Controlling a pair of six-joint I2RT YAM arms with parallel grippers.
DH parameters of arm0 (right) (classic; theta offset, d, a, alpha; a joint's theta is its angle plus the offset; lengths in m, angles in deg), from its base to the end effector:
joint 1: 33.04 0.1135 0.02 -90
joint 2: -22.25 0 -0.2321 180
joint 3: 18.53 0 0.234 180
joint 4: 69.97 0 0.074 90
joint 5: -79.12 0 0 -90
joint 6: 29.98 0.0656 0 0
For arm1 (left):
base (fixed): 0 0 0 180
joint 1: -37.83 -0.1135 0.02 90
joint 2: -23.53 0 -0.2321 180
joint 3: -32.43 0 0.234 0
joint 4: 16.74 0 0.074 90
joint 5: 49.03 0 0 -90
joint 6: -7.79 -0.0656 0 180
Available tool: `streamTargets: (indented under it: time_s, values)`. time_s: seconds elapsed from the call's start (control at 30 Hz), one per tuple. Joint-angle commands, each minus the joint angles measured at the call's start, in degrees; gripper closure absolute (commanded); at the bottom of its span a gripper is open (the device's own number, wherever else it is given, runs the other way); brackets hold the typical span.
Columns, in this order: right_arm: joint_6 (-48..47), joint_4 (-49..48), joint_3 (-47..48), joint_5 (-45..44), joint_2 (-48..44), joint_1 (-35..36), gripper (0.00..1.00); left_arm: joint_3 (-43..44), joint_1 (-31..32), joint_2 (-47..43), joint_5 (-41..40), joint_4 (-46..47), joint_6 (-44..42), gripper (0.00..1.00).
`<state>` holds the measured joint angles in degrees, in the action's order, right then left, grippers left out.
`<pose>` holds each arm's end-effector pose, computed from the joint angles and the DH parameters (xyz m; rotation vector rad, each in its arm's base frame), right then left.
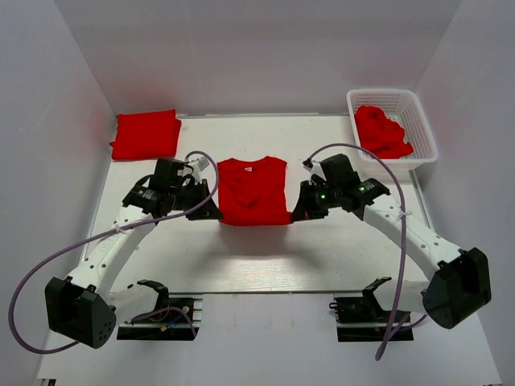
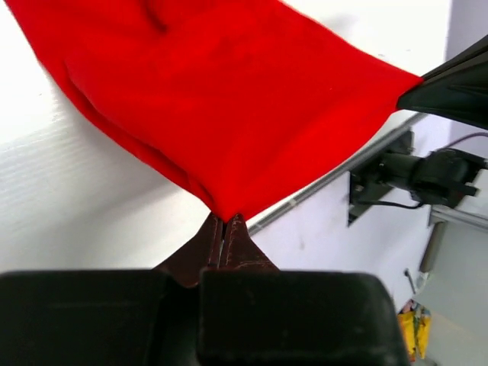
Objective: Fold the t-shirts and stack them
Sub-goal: Fold the long partially folded tshirt into a neat square
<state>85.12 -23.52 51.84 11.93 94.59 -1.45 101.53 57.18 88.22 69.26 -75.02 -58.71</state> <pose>0.2190 0.1645 0.2260 -0.3376 2.5216 0.9076 0.2084 -0.1061 0.2349 0.1187 2.5899 -0.9140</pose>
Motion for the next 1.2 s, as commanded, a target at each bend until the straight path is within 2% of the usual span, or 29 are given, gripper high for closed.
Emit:
streamTargets:
  time_s: [0.0,0.23,0.4,0.7,0.97,1.17]
  values:
    - [-1.1,9.0,5.4,-2.1,-2.3,-0.4,1.00,4.6,-0.4,-1.8,0.4,-4.4,0.8,1.00]
    - [-3.2,10.0,13.1,-2.6,1.0,-0.9,1.00,11.7,-0.9,0.3,-6.6,-4.3,2.0,1.00]
    - [-4.9,9.3,18.8,-7.7,5.7,-1.2,1.00,14.5,-1.4,4.6,-11.5,-0.4,4.0,1.00]
    - [-6.0,7.0,28.3,-11.6,15.7,-3.5,1.00,22.0,-1.4,17.0,-21.3,2.3,4.5,1.00]
    - [-6.4,2.4,35.1,-10.4,25.7,-6.3,1.00,29.8,-2.0,26.0,-28.8,2.8,5.1,1.00]
    - [-6.0,2.0,41.3,-9.9,32.2,-8.0,1.00,34.9,-2.5,32.9,-30.0,3.3,5.1,1.00]
